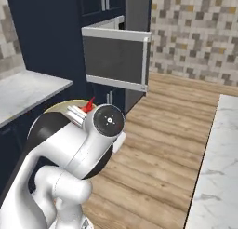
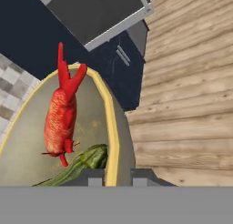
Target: Place the bowl containing the squash and fish in the microwave. Close the microwave door and press the start button to microwave the meal.
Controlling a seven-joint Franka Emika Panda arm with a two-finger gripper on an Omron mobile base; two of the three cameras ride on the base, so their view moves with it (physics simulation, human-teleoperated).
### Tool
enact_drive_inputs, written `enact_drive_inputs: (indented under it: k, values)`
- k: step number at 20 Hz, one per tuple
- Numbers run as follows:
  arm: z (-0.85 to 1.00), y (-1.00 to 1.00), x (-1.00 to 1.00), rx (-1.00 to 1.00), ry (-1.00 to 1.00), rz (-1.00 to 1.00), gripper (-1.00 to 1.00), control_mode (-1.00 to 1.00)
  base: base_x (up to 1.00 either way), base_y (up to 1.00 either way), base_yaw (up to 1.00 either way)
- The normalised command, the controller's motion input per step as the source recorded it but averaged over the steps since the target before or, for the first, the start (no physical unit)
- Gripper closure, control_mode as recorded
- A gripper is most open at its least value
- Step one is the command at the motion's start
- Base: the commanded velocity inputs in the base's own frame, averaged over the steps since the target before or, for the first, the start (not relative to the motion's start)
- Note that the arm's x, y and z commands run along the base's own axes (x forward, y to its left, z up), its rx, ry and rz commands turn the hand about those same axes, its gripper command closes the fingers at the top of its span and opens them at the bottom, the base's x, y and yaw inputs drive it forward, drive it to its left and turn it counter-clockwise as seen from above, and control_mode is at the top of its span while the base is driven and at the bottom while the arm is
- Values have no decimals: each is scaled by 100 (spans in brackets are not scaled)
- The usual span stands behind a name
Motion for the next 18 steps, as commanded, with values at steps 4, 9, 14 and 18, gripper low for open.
enact_drive_inputs:
  k: [4,9,14,18]
  values:
    - [0,0,0,0,0,0,100,100,55,-38,-44]
    - [0,0,0,0,0,0,100,100,52,-8,-48]
    - [0,0,0,0,0,0,100,100,57,18,-42]
    - [0,0,0,0,0,0,100,100,68,25,-32]
